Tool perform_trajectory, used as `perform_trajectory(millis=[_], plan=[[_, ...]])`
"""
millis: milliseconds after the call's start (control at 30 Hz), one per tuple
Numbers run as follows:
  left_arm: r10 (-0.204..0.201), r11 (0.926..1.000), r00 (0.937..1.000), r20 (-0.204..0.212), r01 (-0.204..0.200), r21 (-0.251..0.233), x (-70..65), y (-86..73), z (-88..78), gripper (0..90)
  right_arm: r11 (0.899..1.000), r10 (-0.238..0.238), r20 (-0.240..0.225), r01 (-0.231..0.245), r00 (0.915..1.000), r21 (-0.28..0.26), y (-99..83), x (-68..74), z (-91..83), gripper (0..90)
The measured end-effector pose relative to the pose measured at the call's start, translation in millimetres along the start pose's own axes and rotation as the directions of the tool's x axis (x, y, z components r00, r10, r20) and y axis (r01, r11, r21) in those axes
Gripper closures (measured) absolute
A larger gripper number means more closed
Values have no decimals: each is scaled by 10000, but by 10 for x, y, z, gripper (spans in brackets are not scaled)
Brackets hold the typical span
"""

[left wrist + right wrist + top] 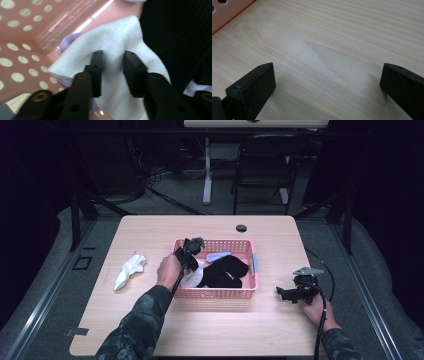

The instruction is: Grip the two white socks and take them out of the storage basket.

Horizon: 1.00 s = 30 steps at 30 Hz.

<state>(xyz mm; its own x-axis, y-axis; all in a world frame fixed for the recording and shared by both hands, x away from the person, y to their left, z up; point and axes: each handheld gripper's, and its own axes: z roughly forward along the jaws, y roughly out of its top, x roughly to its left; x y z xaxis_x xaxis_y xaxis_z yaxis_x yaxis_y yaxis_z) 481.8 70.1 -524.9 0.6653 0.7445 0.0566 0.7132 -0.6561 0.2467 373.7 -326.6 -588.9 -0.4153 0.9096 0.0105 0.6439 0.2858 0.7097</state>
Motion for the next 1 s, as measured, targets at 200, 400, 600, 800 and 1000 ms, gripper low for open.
perform_trajectory(millis=[200,400,600,800,1000], plan=[[31,10000,9999,-121,-31,-43,16,-13,-15,857,10000,-6,-2,6,10000,1,0,0,0,0],[129,9986,9998,-178,-138,-516,22,-36,-126,867,10000,-25,-34,25,10000,12,-1,-3,-2,0],[281,9935,9990,-357,-319,-1089,29,-80,-319,870,10000,-29,-32,29,10000,20,0,-3,-2,0],[284,9877,9993,-254,-320,-1531,53,-116,-505,870,10000,-24,-34,24,10000,11,-1,-2,-2,0],[496,9810,9983,-289,-541,-1863,53,-116,-704,870,10000,-28,-33,28,10000,14,-1,-3,-2,0]])
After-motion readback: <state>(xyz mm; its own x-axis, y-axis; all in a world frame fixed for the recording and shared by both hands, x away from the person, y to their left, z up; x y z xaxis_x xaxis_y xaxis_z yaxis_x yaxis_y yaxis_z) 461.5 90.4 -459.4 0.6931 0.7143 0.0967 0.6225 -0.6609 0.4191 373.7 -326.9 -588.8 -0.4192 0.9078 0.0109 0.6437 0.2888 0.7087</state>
